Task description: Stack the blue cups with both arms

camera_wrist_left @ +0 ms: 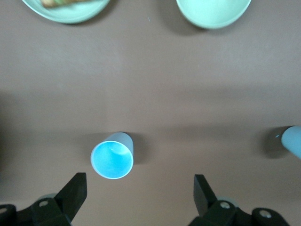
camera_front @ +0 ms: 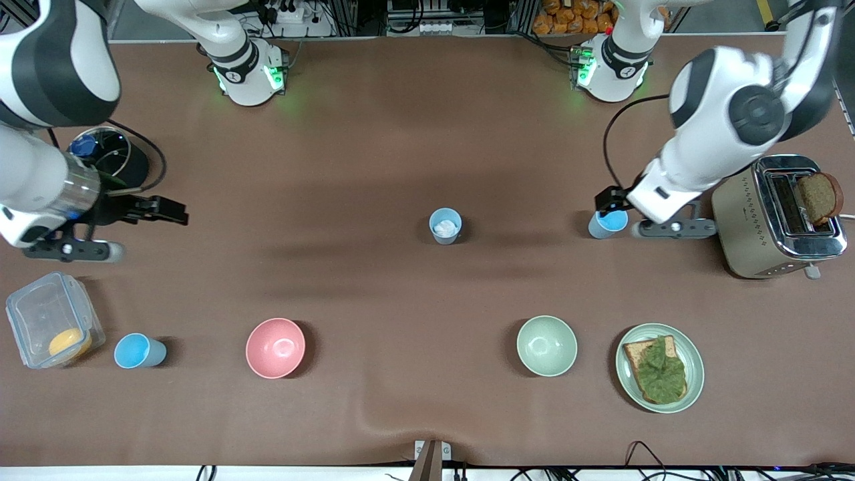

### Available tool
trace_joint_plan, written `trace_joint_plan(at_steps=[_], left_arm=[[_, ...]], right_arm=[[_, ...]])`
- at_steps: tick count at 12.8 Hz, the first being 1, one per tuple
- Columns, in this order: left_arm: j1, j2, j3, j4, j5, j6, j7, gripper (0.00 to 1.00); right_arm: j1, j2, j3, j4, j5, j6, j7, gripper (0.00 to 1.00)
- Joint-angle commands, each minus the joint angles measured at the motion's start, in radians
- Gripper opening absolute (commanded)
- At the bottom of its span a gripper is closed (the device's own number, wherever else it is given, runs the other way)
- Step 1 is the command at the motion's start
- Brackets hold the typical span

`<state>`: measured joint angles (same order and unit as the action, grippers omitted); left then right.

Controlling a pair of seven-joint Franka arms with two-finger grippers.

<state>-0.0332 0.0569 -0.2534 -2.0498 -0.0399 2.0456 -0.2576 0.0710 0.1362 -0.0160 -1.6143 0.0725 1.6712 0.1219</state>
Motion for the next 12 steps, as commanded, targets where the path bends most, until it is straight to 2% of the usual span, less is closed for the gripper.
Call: trace_joint_plan(at_steps=[1, 4, 6, 9, 12], left_arm=[[-0.007, -0.019, -0.012, -0.160, -0.038, 0.154, -0.006, 1.00], [-0.005, -0.019, -0.018, -0.254, -0.038, 0.223, -0.006, 1.00], [0.001, -0.014, -0.018, -0.288, -0.038, 0.248, -0.006, 1.00], [-0.001, 0.041, -0.018, -0.334, -0.037, 0.373, -0.006, 1.00], [-0.004, 0.064, -0.017, -0.332, -0.025, 0.389, -0.002, 1.00]], right_arm=[[-0.071, -0.147, 0.057, -0.151, -0.029, 0.084, -0.036, 1.00], [-0.112, -0.184, 0.059, -0.092, -0.058, 0.064, -0.299, 1.00], [-0.105, -0.173, 0.061, -0.062, -0.138, 0.016, -0.311, 1.00], [-0.106, -0.149, 0.064, -0.019, -0.134, -0.059, -0.294, 1.00], [-0.106, -0.147, 0.064, -0.018, -0.128, -0.059, -0.294, 1.00]])
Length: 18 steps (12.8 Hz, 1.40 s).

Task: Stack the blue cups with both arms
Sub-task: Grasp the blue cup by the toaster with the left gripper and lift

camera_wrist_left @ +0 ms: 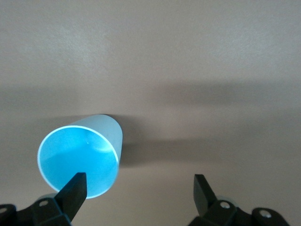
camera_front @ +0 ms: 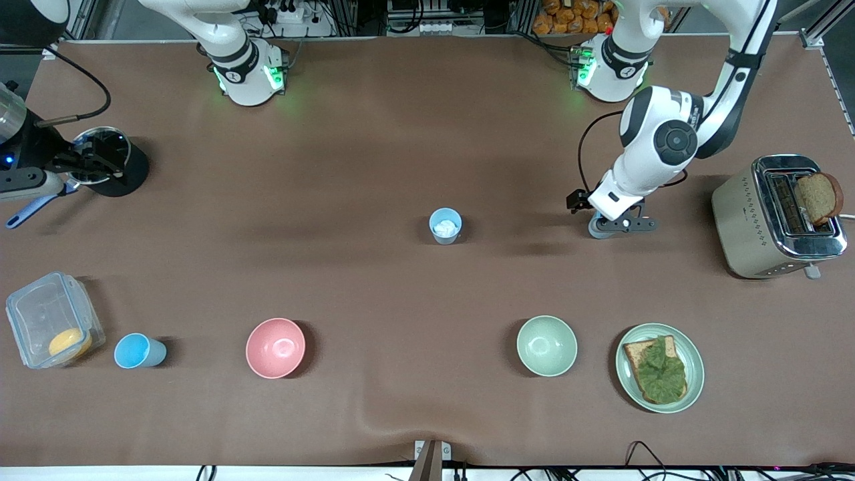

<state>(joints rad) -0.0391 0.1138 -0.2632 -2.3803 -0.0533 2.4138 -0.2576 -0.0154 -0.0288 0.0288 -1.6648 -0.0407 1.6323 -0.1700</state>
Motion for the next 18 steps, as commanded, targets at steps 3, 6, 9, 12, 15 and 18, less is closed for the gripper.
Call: trace_joint_plan(at_steps=[3, 6, 9, 12, 15, 18], left_arm=[[0.007, 0.038, -0.007, -0.005, -0.007, 0.059, 0.009, 0.83], [0.013, 0.047, -0.005, -0.023, -0.007, 0.059, 0.012, 0.37], [0.030, 0.049, -0.002, -0.046, 0.013, 0.059, 0.021, 0.05], [0.064, 0.049, 0.002, -0.054, 0.016, 0.050, 0.049, 0.00], [0.079, 0.026, 0.004, -0.040, 0.016, 0.015, 0.043, 0.00], [0.070, 0.001, -0.001, 0.006, -0.003, -0.021, 0.034, 0.00]], right_arm=[[-0.021, 0.018, 0.019, 0.033, -0.013, -0.022, 0.000, 1.00], [-0.018, 0.018, 0.019, 0.031, -0.011, -0.025, 0.001, 1.00], [-0.021, 0.018, 0.019, 0.031, -0.010, -0.031, 0.001, 1.00], [-0.021, 0.018, 0.019, 0.031, -0.001, -0.031, 0.001, 1.00], [-0.023, 0.018, 0.019, 0.031, 0.001, -0.032, 0.001, 1.00], [-0.024, 0.018, 0.019, 0.031, 0.001, -0.032, 0.000, 1.00]])
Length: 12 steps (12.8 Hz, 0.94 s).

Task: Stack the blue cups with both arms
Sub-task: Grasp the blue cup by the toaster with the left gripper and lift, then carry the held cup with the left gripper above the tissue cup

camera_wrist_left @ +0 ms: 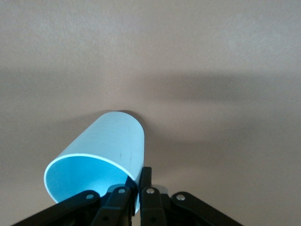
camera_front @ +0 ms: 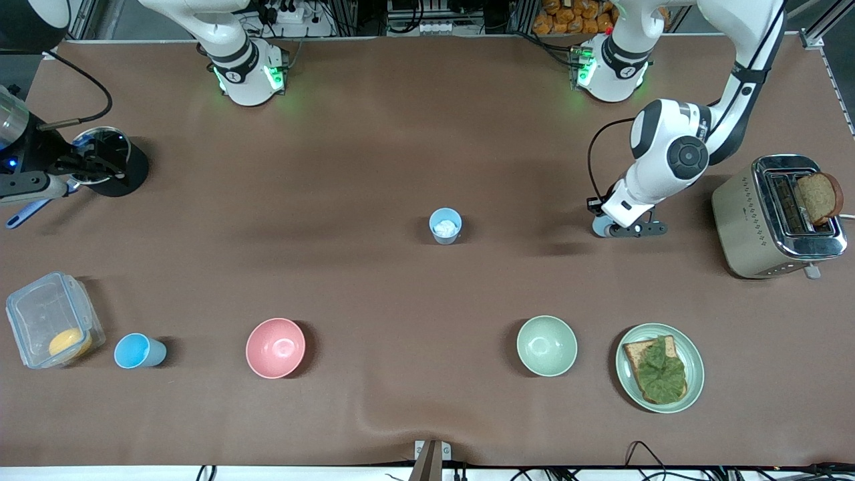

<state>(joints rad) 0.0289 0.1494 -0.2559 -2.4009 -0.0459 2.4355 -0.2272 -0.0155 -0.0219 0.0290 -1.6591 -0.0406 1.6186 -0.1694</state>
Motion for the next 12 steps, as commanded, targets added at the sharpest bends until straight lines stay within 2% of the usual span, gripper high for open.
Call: trace_joint_plan(at_steps=[1, 5, 7, 12], left_arm=[[-0.012, -0.039, -0.008, 0.048, -0.029, -0.073, 0.003, 0.00], [-0.084, -0.051, -0.008, 0.170, -0.153, -0.212, -0.003, 0.00], [-0.139, -0.031, -0.008, 0.265, -0.192, -0.284, -0.044, 0.00], [-0.332, 0.071, -0.006, 0.526, -0.224, -0.423, -0.306, 0.00]], right_arm=[[-0.024, 0.011, 0.019, 0.025, 0.001, -0.020, 0.001, 1.00], [-0.027, 0.011, 0.017, 0.025, 0.001, -0.022, -0.001, 1.00], [-0.027, 0.011, 0.017, 0.025, 0.001, -0.023, -0.001, 1.00], [-0.029, 0.011, 0.017, 0.024, 0.001, -0.023, -0.001, 1.00]])
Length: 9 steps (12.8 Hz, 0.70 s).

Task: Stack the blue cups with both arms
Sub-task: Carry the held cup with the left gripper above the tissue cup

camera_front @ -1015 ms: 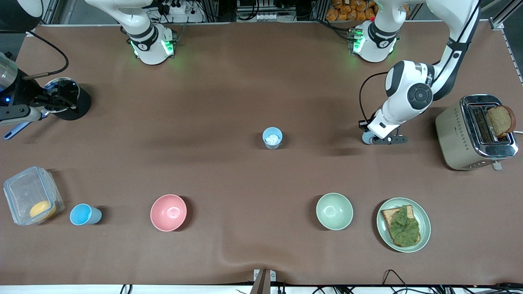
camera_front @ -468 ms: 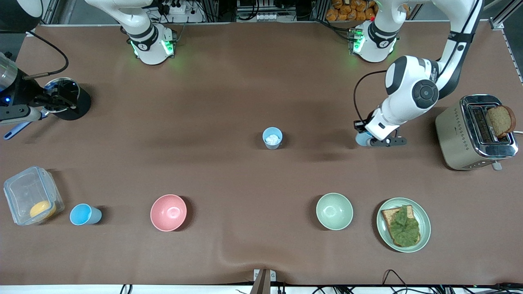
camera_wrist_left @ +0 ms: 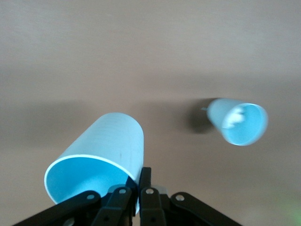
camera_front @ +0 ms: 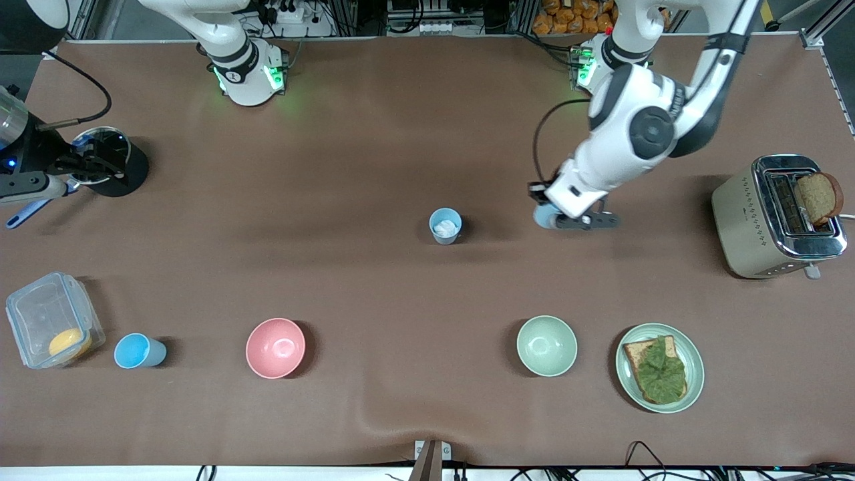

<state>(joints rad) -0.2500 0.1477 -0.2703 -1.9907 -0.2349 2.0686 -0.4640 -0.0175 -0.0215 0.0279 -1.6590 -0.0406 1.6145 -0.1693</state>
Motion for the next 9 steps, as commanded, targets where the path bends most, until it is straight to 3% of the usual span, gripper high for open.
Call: trace_joint_plan(at_steps=[1, 3, 7, 9], left_arm=[[-0.087, 0.105, 0.011, 0.160, -0.050, -0.070, -0.097, 0.00], [-0.173, 0.151, 0.043, 0.220, -0.047, -0.071, -0.178, 0.00], [-0.415, 0.283, 0.205, 0.366, -0.046, -0.073, -0.307, 0.00], [-0.481, 0.343, 0.275, 0.429, -0.055, -0.073, -0.331, 0.00]], right_arm=[[-0.027, 0.011, 0.017, 0.024, 0.001, -0.024, -0.001, 1.00], [-0.027, 0.011, 0.017, 0.024, 0.001, -0.030, -0.001, 1.00], [-0.027, 0.011, 0.015, 0.024, 0.004, -0.033, -0.001, 1.00], [-0.025, 0.011, 0.015, 0.024, 0.002, -0.033, -0.001, 1.00]])
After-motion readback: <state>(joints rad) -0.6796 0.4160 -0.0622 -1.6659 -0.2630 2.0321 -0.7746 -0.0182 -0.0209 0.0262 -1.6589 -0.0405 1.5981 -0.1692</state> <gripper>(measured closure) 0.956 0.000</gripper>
